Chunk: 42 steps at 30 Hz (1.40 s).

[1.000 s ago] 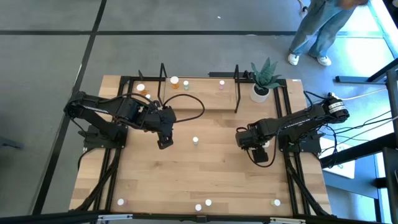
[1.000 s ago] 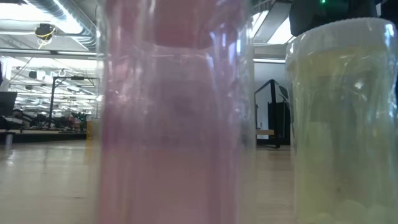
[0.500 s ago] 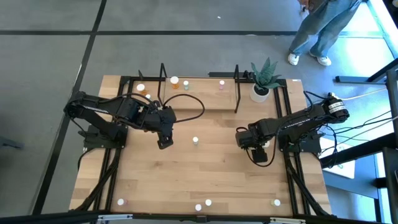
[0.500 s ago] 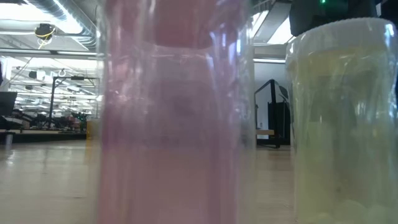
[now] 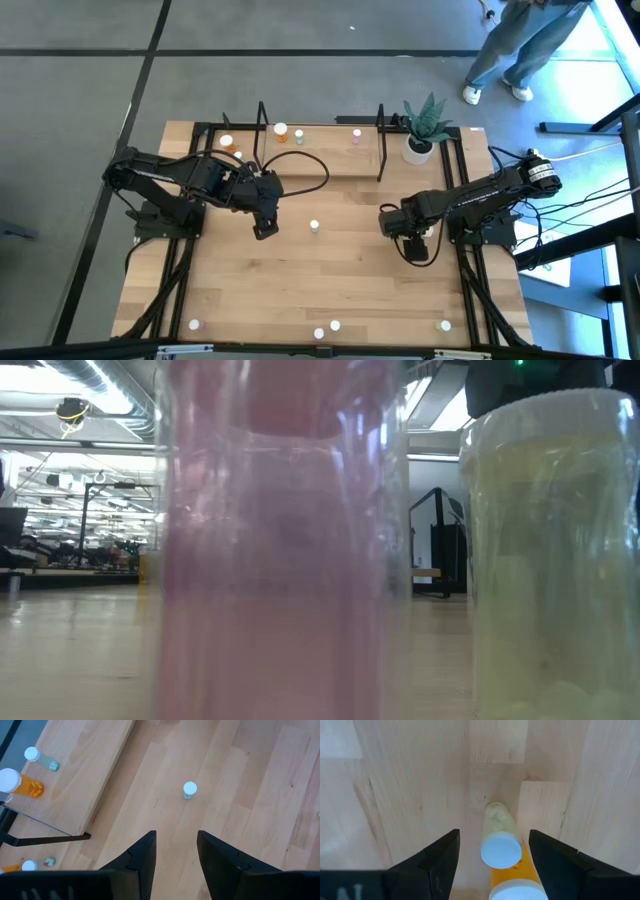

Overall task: Pick and place medicine bottles onto shelf by color
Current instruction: Put the top yellow pill bottle on the shelf

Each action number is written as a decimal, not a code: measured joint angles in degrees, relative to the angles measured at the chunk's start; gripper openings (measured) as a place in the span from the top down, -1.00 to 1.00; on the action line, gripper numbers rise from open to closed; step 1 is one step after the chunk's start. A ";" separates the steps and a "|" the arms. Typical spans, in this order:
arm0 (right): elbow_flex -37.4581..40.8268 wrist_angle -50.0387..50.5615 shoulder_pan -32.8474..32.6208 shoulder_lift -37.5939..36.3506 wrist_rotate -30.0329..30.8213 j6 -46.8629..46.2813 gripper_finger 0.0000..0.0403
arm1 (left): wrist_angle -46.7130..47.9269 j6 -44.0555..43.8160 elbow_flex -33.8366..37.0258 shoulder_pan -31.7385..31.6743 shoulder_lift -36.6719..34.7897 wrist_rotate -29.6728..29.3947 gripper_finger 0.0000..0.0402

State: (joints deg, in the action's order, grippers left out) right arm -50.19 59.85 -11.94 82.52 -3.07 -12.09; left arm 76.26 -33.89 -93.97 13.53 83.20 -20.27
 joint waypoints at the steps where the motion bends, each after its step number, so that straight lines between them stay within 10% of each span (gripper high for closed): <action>1: 0.00 -0.01 0.00 0.00 0.00 0.09 -0.19 | -0.01 0.00 0.00 -0.01 0.00 0.00 0.33; 42: 0.00 -2.27 0.01 0.01 0.61 -1.38 0.36 | 0.01 0.13 0.00 -0.01 0.00 0.00 0.33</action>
State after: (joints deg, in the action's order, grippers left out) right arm -50.19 57.58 -11.93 82.53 -2.46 -13.47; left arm 76.27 -33.76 -93.97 13.52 83.20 -20.27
